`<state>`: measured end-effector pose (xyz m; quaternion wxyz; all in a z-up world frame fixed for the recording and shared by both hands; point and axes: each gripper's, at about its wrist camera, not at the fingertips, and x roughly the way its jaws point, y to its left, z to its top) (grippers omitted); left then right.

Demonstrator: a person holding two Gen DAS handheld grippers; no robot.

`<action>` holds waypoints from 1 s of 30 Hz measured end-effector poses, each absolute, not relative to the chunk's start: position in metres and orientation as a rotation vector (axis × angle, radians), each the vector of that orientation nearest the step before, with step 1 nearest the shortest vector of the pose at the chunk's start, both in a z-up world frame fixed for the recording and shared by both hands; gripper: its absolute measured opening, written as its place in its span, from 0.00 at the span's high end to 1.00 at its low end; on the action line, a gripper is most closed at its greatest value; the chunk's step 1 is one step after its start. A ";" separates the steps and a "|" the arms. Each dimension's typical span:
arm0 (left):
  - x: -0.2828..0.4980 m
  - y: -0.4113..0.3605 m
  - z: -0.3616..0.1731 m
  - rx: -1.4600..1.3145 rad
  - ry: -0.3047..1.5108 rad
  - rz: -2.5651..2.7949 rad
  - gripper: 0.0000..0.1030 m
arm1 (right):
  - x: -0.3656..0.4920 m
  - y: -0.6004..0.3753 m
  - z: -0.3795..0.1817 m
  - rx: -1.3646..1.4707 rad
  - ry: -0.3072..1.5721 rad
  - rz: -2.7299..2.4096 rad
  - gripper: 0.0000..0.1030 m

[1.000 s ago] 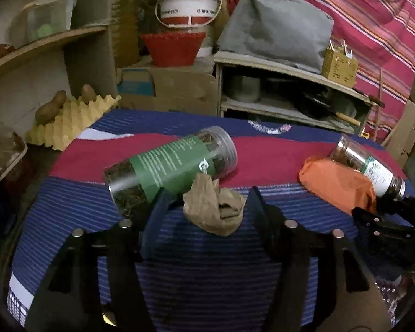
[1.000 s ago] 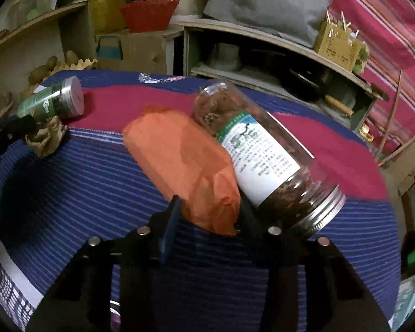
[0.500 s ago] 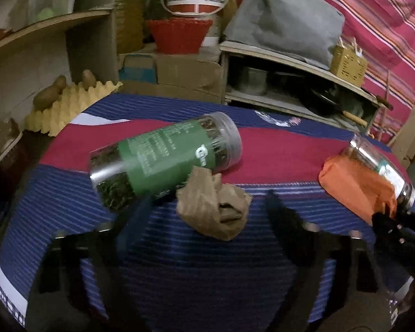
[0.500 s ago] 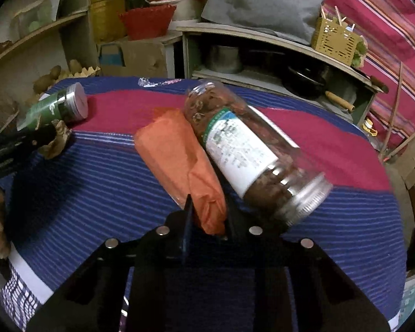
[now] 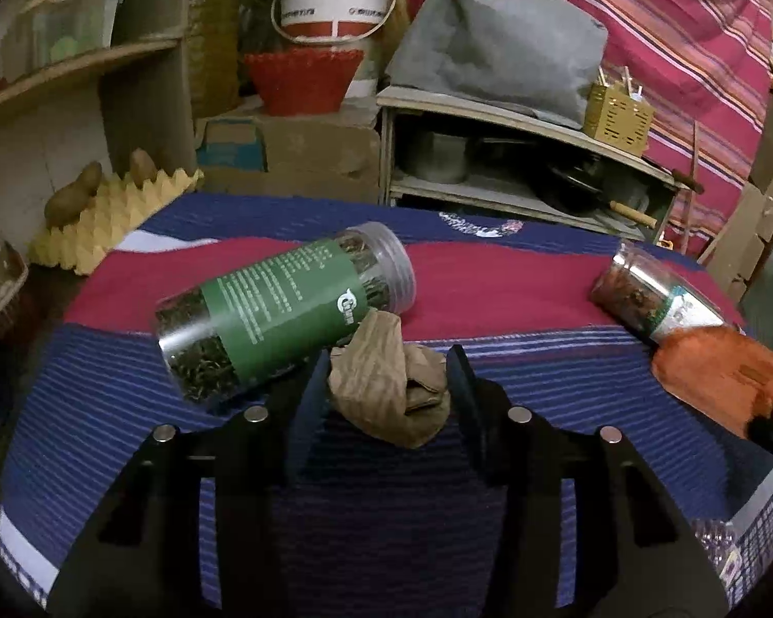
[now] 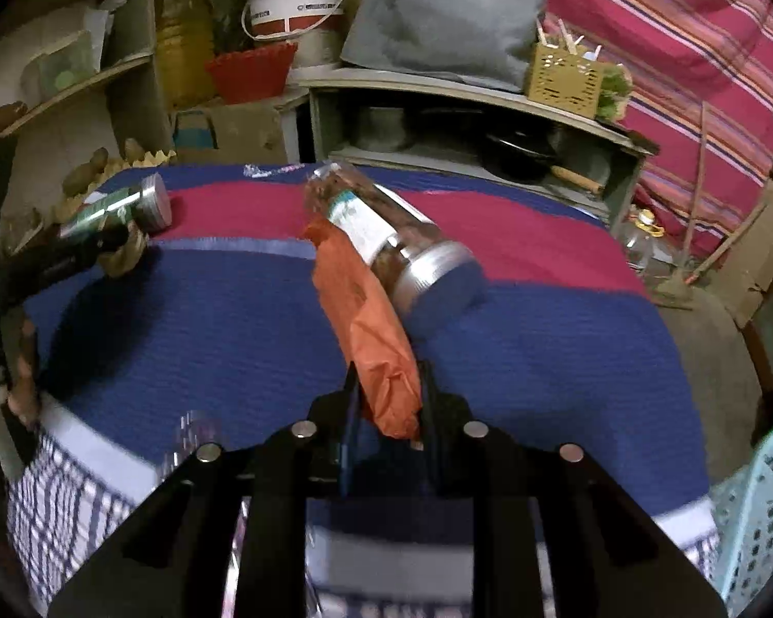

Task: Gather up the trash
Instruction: 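Carry the tan paper and orange pouch over the basket with both tools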

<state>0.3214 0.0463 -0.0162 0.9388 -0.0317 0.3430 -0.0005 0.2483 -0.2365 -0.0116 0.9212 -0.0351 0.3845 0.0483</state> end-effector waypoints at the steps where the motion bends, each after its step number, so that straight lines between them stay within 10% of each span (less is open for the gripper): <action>1: 0.317 0.044 -0.013 -0.061 0.694 -0.003 0.56 | 0.240 -0.240 -0.011 -0.070 0.792 0.091 0.79; 30: 0.145 -0.146 0.060 0.008 0.516 -0.337 0.56 | 0.058 -0.389 0.025 0.123 0.618 -0.146 0.79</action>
